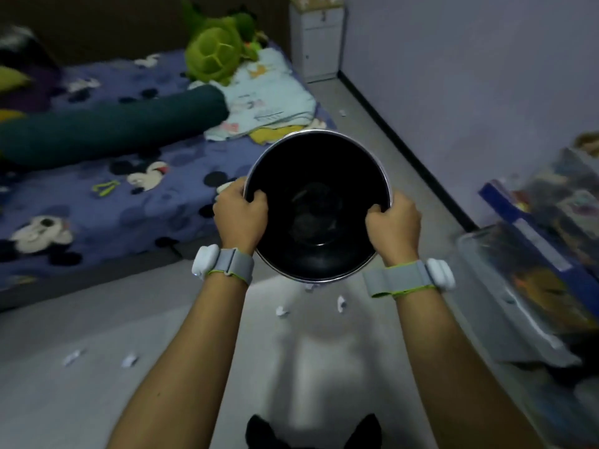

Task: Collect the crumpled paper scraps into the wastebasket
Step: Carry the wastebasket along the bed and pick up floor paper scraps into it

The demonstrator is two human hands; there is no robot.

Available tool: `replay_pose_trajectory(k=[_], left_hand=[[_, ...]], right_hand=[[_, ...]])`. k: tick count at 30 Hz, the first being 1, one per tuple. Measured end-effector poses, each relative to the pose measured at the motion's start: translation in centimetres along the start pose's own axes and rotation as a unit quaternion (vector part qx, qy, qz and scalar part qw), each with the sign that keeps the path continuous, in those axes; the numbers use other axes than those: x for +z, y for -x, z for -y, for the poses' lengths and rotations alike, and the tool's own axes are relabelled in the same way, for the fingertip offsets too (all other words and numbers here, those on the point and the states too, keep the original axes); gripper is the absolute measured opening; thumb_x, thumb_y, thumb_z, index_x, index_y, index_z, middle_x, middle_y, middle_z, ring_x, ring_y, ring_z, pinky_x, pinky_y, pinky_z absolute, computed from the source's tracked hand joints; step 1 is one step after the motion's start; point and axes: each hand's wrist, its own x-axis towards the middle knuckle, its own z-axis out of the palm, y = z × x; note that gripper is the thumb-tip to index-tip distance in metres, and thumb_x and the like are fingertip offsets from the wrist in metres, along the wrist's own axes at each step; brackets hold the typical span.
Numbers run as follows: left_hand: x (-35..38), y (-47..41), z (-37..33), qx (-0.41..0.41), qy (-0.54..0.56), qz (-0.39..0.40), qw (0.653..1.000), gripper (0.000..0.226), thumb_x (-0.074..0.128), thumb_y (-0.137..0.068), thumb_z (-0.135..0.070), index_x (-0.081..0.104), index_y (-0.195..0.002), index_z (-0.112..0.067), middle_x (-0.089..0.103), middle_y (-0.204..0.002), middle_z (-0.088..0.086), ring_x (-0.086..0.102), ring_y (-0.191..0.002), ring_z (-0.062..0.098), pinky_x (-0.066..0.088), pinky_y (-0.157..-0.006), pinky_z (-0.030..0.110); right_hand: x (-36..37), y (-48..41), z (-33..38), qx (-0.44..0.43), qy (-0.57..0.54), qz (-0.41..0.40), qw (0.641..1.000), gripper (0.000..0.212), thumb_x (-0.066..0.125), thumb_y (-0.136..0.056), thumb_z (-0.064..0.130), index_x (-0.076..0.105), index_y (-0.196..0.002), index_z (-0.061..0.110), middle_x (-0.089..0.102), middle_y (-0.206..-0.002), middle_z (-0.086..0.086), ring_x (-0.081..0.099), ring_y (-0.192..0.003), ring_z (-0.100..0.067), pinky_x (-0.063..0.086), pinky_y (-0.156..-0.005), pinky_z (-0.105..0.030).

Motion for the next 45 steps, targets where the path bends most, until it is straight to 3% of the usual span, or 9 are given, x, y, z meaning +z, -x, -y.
replay_pose_trajectory(k=[5, 7, 11, 17, 22, 28, 33, 37, 45], left_hand=[[-11.8, -3.3, 7.6, -0.055, -0.027, -0.068, 0.996, 0.013, 0.054, -0.082, -0.015, 0.057, -0.071, -0.009, 0.057, -0.063, 0.012, 0.051, -0.064, 0.027, 0.033, -0.059, 0.03], [-14.5, -3.9, 9.6, -0.056, -0.047, -0.088, 0.993, 0.011, 0.055, -0.082, -0.015, 0.062, -0.079, -0.007, 0.064, -0.073, 0.016, 0.06, -0.075, 0.032, 0.038, -0.062, 0.032], [-22.5, -5.4, 15.3, -0.094, -0.072, -0.152, 0.981, 0.014, 0.05, -0.077, -0.023, 0.048, -0.065, -0.014, 0.059, -0.07, 0.018, 0.058, -0.077, 0.044, 0.046, -0.066, 0.042], [-32.0, -7.7, 23.2, -0.158, -0.079, -0.241, 0.954, 0.011, 0.054, -0.08, -0.015, 0.051, -0.071, -0.021, 0.056, -0.066, 0.008, 0.059, -0.075, 0.036, 0.041, -0.062, 0.032], [-37.3, -10.5, 27.7, -0.196, -0.075, -0.249, 0.945, 0.024, 0.055, -0.081, -0.013, 0.045, -0.061, -0.024, 0.048, -0.056, -0.008, 0.045, -0.055, 0.01, 0.034, -0.057, 0.027], [-43.0, -15.4, 33.5, -0.232, -0.092, -0.291, 0.924, 0.026, 0.054, -0.081, -0.014, 0.043, -0.06, -0.026, 0.045, -0.055, -0.008, 0.044, -0.059, 0.016, 0.033, -0.06, 0.026], [-47.3, -18.7, 39.4, -0.264, -0.083, -0.28, 0.919, 0.029, 0.054, -0.081, -0.012, 0.043, -0.057, -0.026, 0.046, -0.054, -0.008, 0.044, -0.055, 0.012, 0.034, -0.06, 0.026], [-49.1, -20.6, 44.2, -0.241, -0.096, -0.247, 0.934, 0.016, 0.055, -0.083, -0.008, 0.053, -0.068, -0.014, 0.048, -0.057, -0.001, 0.046, -0.061, 0.024, 0.032, -0.061, 0.027], [-52.8, -24.3, 55.1, -0.196, -0.096, -0.087, 0.972, 0.013, 0.054, -0.083, -0.008, 0.05, -0.073, -0.016, 0.05, -0.065, 0.003, 0.046, -0.065, 0.024, 0.026, -0.056, 0.025]], right_hand=[[10.8, 4.7, 8.2, -0.067, 0.004, 0.058, 0.996, 0.021, 0.049, -0.078, 0.005, 0.064, -0.093, 0.009, 0.065, -0.097, -0.024, 0.053, -0.091, -0.046, 0.04, -0.07, -0.038], [13.1, 6.1, 10.5, -0.085, 0.012, 0.071, 0.994, 0.024, 0.05, -0.078, 0.005, 0.065, -0.098, 0.007, 0.065, -0.1, -0.026, 0.053, -0.094, -0.048, 0.042, -0.073, -0.04], [20.6, 9.5, 16.2, -0.122, 0.021, 0.138, 0.983, 0.03, 0.052, -0.081, 0.007, 0.063, -0.108, 0.008, 0.062, -0.107, -0.028, 0.052, -0.098, -0.047, 0.041, -0.075, -0.042], [31.7, 13.6, 24.5, -0.186, -0.015, 0.25, 0.95, 0.017, 0.052, -0.08, 0.007, 0.064, -0.092, 0.008, 0.064, -0.091, -0.024, 0.055, -0.089, -0.044, 0.033, -0.066, -0.033], [39.2, 15.2, 29.1, -0.202, -0.026, 0.303, 0.931, 0.006, 0.052, -0.083, 0.006, 0.058, -0.082, 0.008, 0.062, -0.086, -0.025, 0.056, -0.084, -0.044, 0.032, -0.063, -0.034], [48.4, 17.2, 34.9, -0.214, -0.016, 0.336, 0.917, 0.008, 0.052, -0.08, 0.006, 0.06, -0.082, 0.006, 0.065, -0.089, -0.026, 0.057, -0.084, -0.044, 0.033, -0.064, -0.033], [54.8, 20.4, 38.0, -0.188, 0.009, 0.356, 0.915, 0.006, 0.052, -0.082, 0.006, 0.052, -0.077, 0.009, 0.062, -0.089, -0.029, 0.055, -0.085, -0.046, 0.032, -0.064, -0.034], [58.9, 22.6, 38.6, -0.156, 0.029, 0.33, 0.93, 0.004, 0.053, -0.082, 0.007, 0.057, -0.081, 0.006, 0.062, -0.093, -0.029, 0.055, -0.089, -0.048, 0.038, -0.066, -0.038], [67.4, 30.2, 36.9, -0.037, 0.065, 0.244, 0.967, 0.034, 0.052, -0.08, 0.004, 0.066, -0.111, 0.007, 0.065, -0.107, -0.027, 0.056, -0.101, -0.048, 0.047, -0.08, -0.041]])
